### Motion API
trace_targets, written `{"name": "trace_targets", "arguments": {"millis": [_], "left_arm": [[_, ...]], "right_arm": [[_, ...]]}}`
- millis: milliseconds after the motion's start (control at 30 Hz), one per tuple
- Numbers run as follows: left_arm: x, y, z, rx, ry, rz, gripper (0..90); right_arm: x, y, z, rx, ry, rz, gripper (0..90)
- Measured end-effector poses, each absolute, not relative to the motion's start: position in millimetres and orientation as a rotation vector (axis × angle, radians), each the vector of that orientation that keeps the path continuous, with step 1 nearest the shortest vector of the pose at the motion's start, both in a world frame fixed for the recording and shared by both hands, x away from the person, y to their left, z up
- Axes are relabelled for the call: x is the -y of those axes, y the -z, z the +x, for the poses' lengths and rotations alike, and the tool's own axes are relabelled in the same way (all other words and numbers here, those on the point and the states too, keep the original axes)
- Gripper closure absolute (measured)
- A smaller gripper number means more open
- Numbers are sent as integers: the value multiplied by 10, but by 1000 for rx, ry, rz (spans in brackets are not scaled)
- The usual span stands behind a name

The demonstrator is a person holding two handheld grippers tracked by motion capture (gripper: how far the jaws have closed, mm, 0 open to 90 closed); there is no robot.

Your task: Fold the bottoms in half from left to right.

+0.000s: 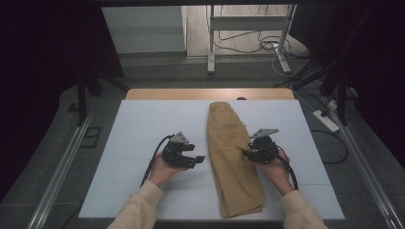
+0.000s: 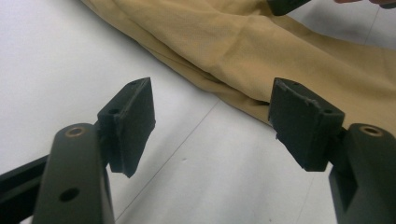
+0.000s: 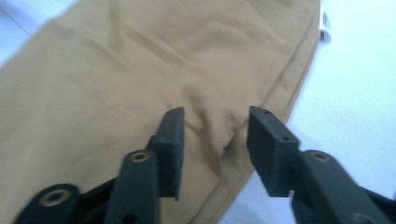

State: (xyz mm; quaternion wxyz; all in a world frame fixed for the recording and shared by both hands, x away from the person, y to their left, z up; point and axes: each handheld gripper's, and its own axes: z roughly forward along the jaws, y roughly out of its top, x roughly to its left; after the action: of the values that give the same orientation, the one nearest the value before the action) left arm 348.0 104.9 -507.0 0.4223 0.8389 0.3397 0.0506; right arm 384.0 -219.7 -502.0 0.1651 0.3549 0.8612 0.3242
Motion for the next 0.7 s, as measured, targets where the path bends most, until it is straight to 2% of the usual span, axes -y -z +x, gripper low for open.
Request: {"name": "trace_targets", "arguments": {"millis": [100,300,700], "left_arm": [[-1058,5066,3478,-852,-126,2097,310],[-1080,5065,3461,-856,-128,2100,309],[-1177,5041,3370,-860,-133,2101,308]], "right_arm": [[2188,4991,3810,-2466,-969,986,478],[2156,4958,3750,-2504,-1062,915,423],[2113,4932,3562,-2539,-1132,856,404]]}}
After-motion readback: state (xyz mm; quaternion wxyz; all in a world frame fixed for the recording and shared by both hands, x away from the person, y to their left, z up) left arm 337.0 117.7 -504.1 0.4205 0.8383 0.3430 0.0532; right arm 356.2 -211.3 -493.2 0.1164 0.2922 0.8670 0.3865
